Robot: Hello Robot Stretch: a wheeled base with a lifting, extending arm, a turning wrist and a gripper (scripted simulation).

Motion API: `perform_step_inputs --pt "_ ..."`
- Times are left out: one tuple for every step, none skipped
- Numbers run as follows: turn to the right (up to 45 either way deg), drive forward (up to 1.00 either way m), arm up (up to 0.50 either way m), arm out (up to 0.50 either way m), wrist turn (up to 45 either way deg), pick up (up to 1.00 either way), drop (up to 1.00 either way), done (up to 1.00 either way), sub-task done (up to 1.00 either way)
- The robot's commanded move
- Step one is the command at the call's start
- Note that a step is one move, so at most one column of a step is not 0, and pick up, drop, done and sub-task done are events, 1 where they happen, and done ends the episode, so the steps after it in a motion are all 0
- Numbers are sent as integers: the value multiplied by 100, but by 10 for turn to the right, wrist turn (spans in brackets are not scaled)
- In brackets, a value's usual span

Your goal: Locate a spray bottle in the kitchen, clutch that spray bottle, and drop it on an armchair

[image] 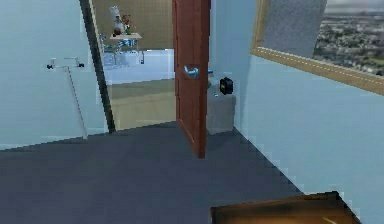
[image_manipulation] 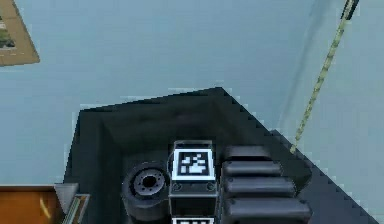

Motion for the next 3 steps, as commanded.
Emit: perform_step_inputs --pt "-90 0 0 0 0 0 0 0 0" --pt "0 0 0 48 0 0 0 0 0" --pt "0 0 0 0 450 0 0 0 0"
